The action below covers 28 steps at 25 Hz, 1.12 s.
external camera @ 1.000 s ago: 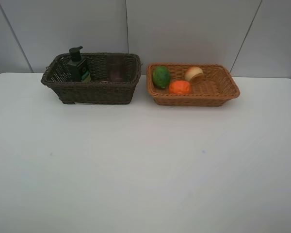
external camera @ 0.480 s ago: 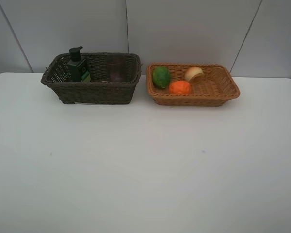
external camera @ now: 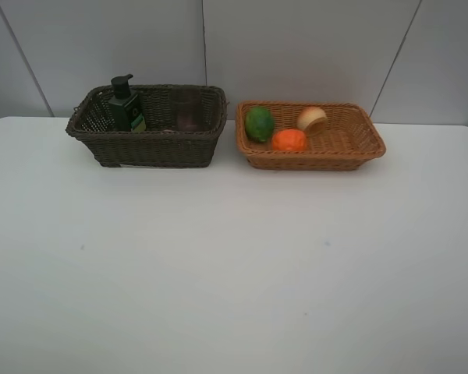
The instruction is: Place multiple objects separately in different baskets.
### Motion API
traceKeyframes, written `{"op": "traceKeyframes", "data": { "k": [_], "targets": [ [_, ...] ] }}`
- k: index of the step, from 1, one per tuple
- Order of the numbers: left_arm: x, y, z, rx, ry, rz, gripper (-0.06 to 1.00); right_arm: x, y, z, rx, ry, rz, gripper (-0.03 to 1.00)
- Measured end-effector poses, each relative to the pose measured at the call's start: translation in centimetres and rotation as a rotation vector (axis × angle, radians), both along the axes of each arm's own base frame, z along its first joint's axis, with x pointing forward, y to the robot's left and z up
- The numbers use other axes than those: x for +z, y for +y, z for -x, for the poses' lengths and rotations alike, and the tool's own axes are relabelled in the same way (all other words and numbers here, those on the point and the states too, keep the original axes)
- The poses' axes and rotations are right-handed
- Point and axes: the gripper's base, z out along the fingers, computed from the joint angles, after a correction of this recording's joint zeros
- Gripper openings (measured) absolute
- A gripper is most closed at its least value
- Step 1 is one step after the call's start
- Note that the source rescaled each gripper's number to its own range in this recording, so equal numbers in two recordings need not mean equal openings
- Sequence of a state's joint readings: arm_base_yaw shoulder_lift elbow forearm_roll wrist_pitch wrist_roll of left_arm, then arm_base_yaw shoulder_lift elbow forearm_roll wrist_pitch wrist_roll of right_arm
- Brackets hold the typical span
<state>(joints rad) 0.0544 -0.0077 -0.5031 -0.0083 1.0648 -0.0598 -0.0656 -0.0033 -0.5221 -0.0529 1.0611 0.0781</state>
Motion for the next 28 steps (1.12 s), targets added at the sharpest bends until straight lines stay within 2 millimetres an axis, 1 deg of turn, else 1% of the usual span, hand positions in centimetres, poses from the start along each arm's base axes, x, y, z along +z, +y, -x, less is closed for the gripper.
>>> {"op": "traceKeyframes", "data": {
  "k": [28],
  "targets": [
    [0.00,0.00,0.00,0.000,0.000,0.001,0.99,0.00,0.00,0.00,0.000,0.000,0.000,0.95]
  ]
}}
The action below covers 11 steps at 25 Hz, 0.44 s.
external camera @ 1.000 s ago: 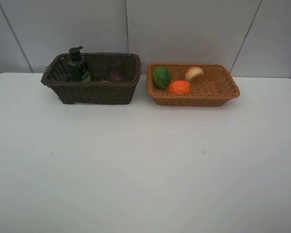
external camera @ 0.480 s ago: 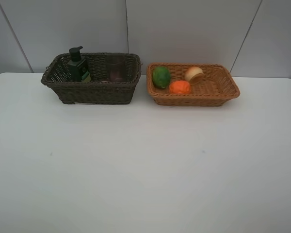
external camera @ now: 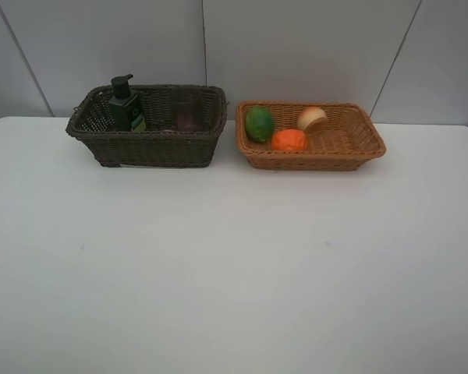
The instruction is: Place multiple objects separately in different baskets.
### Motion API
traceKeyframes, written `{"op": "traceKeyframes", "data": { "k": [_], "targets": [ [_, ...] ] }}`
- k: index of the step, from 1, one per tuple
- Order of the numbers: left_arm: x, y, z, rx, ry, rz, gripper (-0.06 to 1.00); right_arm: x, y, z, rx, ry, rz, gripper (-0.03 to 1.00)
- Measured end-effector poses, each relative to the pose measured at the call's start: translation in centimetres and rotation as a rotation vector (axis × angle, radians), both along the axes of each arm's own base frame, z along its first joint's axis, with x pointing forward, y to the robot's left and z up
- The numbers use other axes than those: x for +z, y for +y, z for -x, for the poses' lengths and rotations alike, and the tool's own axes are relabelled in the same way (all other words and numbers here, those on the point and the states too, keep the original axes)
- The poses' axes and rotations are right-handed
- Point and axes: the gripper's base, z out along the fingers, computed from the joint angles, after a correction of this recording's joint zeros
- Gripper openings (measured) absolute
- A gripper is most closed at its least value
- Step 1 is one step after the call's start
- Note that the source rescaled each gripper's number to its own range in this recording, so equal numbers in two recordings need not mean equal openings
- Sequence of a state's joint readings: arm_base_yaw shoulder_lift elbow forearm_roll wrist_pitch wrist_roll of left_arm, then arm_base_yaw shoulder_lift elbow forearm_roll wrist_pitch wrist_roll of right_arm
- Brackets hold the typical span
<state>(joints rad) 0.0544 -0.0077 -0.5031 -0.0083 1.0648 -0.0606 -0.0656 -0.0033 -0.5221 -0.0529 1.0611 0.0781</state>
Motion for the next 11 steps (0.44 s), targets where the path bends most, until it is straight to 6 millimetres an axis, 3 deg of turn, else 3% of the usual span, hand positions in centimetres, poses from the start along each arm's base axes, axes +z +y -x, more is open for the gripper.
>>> {"op": "traceKeyframes", "data": {
  "k": [11],
  "targets": [
    [0.00,0.00,0.00,0.000,0.000,0.000,0.99,0.00,0.00,0.00,0.000,0.000,0.000,0.95]
  ]
}}
